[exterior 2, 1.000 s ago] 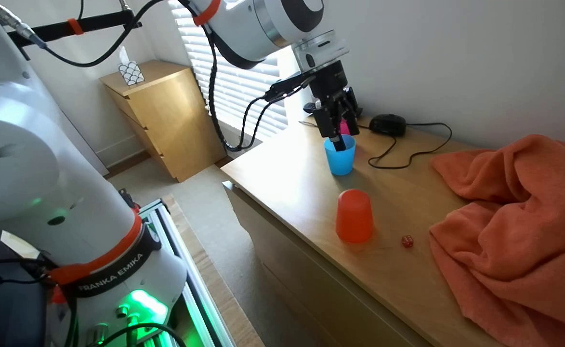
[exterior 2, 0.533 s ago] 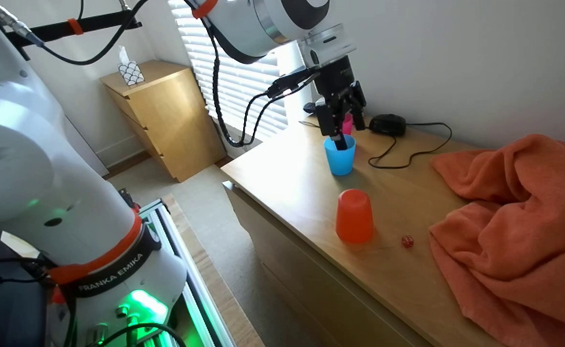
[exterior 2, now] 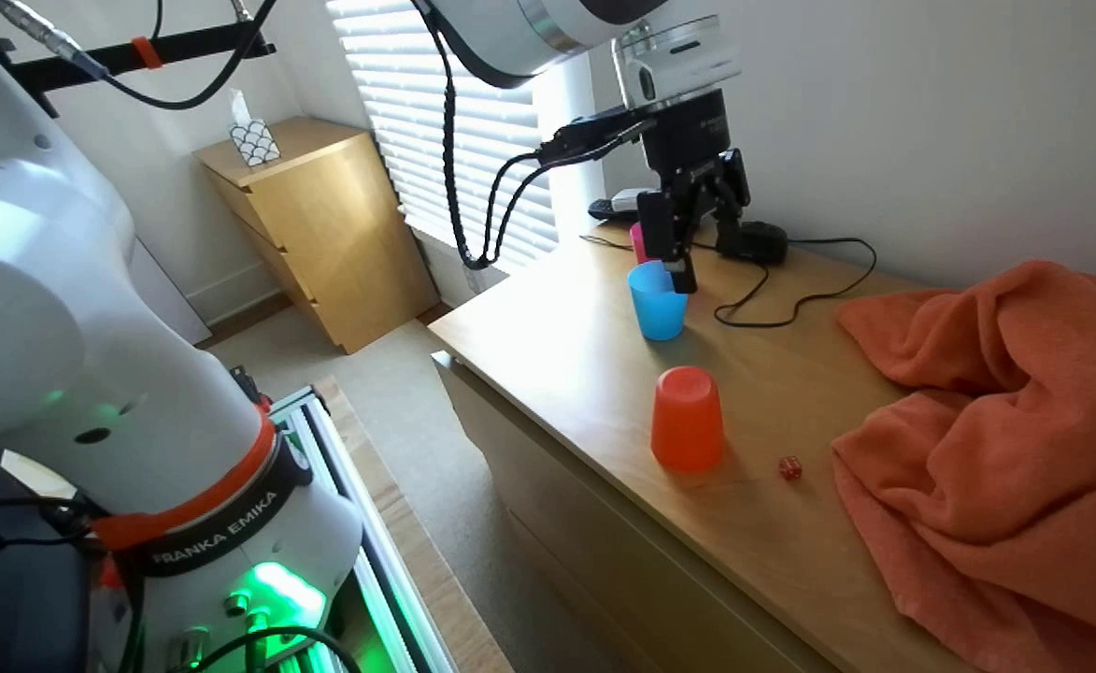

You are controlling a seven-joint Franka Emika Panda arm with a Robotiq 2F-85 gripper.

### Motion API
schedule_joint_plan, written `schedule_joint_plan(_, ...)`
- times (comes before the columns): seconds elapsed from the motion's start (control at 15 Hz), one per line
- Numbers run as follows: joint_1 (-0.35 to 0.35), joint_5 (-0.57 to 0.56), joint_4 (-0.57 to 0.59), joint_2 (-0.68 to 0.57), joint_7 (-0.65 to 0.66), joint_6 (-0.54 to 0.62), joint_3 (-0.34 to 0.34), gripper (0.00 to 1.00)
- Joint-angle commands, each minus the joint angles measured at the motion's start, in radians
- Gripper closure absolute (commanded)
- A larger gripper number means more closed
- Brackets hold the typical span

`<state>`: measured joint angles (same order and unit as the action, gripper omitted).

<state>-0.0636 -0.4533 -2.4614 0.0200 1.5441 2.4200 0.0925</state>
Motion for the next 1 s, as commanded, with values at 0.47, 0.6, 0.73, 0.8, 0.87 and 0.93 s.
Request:
schedule_joint_plan(0.47, -0.080, 0.111, -0.034, 0.021, -0.114, -0.043, 0.040, 0.00)
schedule_joint_plan(0.6, -0.082, 0.115, -0.036, 0.021, -0.116, -0.043, 0.040, 0.00)
schedule_joint_plan(0.73, -0.098, 0.152, -0.027, 0.012, -0.158, -0.042, 0.060, 0.00)
schedule_joint_plan(0.8, -0.105, 0.176, -0.035, 0.018, -0.200, -0.040, 0.069, 0.00)
schedule_joint_plan(0.87, -0.114, 0.208, -0.045, 0.026, -0.248, -0.034, 0.079, 0.00)
schedule_joint_plan(0.93, -0.122, 0.236, -0.047, 0.027, -0.289, -0.036, 0.089, 0.00)
